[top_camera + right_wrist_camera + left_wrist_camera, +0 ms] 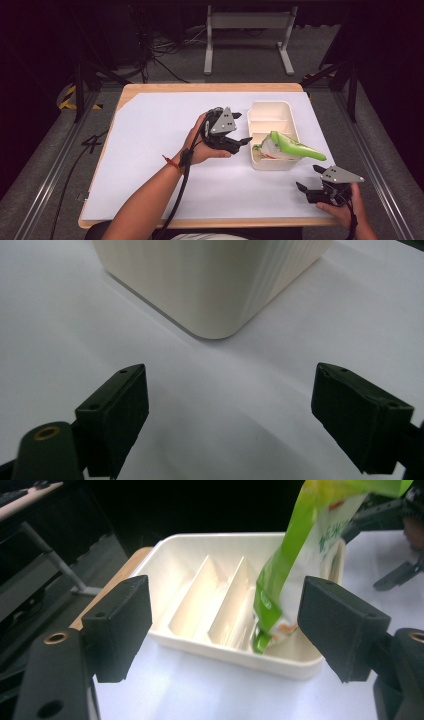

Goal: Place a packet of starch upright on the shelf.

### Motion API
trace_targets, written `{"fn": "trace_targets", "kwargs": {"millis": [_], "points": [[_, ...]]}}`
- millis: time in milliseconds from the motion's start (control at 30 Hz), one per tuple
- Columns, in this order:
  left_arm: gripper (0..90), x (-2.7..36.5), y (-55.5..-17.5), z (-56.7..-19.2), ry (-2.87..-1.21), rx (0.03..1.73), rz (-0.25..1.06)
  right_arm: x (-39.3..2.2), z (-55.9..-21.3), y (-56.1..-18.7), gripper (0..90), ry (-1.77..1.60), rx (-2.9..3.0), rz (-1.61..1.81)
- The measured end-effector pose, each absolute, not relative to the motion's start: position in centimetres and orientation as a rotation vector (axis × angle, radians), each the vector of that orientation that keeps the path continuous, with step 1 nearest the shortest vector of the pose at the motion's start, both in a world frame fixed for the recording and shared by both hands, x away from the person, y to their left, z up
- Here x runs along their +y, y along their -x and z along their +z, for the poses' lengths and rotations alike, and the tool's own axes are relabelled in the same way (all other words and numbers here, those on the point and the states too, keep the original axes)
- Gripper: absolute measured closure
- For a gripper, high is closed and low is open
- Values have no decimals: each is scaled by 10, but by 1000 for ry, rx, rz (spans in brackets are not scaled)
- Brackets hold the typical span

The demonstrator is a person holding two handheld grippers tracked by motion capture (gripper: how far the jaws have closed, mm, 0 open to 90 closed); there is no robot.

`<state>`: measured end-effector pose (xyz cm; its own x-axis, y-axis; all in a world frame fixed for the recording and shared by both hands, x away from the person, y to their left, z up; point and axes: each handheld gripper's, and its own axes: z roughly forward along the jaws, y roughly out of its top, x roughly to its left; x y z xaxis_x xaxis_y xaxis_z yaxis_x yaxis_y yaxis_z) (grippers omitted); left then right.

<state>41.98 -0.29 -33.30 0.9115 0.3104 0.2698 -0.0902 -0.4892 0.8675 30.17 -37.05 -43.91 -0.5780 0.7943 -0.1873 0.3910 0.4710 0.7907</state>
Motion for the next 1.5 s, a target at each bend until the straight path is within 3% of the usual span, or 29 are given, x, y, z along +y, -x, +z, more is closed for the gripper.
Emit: {"fn": "trace_targets", "kwargs": {"millis": [1000, 1500], "points": [[138, 67, -411, -388, -2364, 249, 637, -370, -438, -301, 153, -973, 2168, 983], [115, 118, -402, -412, -2418, 367, 681, -371, -437, -300, 152, -967, 2162, 982]]}}
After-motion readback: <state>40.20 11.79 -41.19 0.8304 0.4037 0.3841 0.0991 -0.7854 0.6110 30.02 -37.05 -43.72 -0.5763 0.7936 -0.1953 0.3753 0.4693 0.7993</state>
